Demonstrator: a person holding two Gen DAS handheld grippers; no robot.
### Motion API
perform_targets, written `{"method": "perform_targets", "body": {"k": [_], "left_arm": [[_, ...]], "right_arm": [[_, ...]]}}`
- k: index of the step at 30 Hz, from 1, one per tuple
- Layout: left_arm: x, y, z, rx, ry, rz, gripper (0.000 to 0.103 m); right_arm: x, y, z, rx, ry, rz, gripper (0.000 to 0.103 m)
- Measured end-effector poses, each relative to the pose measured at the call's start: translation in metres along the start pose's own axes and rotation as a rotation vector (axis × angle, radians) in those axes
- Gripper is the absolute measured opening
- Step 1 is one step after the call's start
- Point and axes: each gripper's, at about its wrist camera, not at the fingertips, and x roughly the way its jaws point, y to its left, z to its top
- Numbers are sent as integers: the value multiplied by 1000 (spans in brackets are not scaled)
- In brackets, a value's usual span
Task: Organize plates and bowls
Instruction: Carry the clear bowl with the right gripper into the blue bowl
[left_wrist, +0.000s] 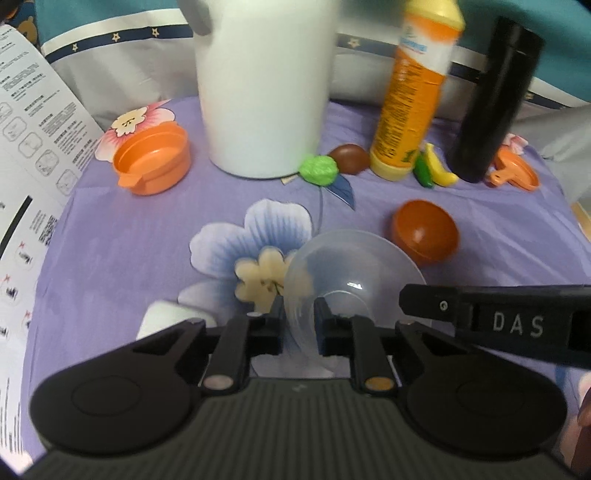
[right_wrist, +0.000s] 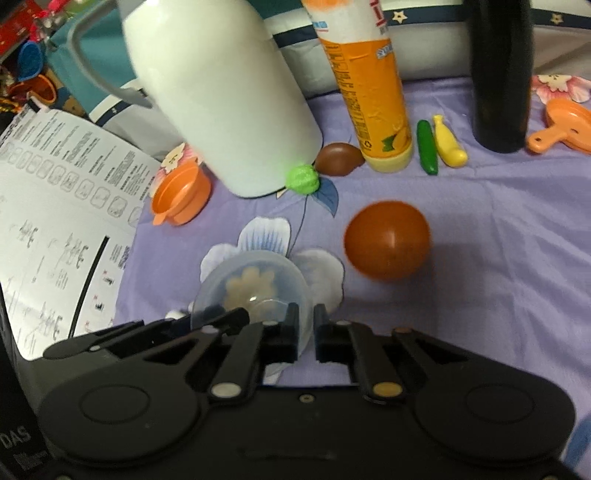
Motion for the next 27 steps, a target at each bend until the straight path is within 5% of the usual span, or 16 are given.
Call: {"method": "perform_targets", "body": {"k": [27], "left_arm": [[-127, -87, -120, 112, 11, -108, 15]], "right_arm": [[-170, -38, -140, 1, -67, -22, 8]]}}
